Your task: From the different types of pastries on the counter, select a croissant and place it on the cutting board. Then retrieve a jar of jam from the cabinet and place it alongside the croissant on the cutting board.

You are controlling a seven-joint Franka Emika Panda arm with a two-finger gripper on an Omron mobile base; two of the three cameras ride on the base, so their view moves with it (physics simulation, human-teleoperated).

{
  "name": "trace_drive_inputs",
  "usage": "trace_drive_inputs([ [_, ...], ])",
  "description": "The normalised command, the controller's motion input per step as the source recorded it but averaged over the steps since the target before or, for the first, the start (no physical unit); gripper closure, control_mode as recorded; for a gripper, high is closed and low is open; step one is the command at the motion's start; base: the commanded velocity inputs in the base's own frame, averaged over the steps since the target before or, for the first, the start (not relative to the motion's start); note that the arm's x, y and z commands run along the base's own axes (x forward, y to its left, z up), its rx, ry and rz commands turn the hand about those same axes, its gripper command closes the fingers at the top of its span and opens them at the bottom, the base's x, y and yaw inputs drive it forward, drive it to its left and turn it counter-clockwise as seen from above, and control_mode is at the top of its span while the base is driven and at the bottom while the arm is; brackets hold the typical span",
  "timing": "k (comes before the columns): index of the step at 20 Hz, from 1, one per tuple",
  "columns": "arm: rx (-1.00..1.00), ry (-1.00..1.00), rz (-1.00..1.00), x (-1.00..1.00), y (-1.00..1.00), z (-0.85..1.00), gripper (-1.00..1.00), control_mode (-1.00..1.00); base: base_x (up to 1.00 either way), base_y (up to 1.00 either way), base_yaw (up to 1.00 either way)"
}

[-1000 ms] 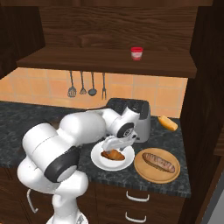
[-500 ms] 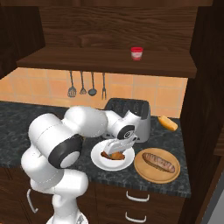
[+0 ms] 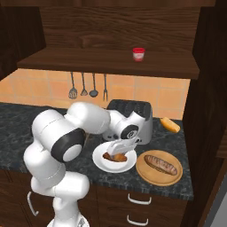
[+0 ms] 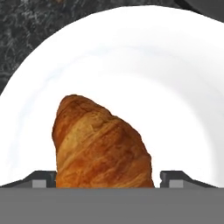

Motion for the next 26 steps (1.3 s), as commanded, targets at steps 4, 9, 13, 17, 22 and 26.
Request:
trace_drive_inputs([
  [4, 0.09, 0.00, 0.01, -0.14, 0.00, 0.02, 1.00, -1.00, 0.00, 0.00, 0.00],
  [9, 0.08, 0.12, -0.01, -0.17, 0.00, 0.36, 1.00, -1.00, 0.00, 0.00, 0.00],
  [13, 0.09, 0.16, -0.04, -0.17, 0.00, 0.65, 1.00, -1.00, 0.00, 0.00, 0.00],
  [17, 0.04, 0.06, -0.12, -0.37, 0.06, 0.62, 1.00, -1.00, 0.00, 0.00, 0.00],
  [22, -0.14, -0.13, -0.02, -0.93, 0.50, 0.08, 1.00, -1.00, 0.00, 0.00, 0.00],
  [26, -0.13, -0.09, -0.28, -0.21, 0.87, 0.49, 1.00, -1.00, 0.00, 0.00, 0.00],
])
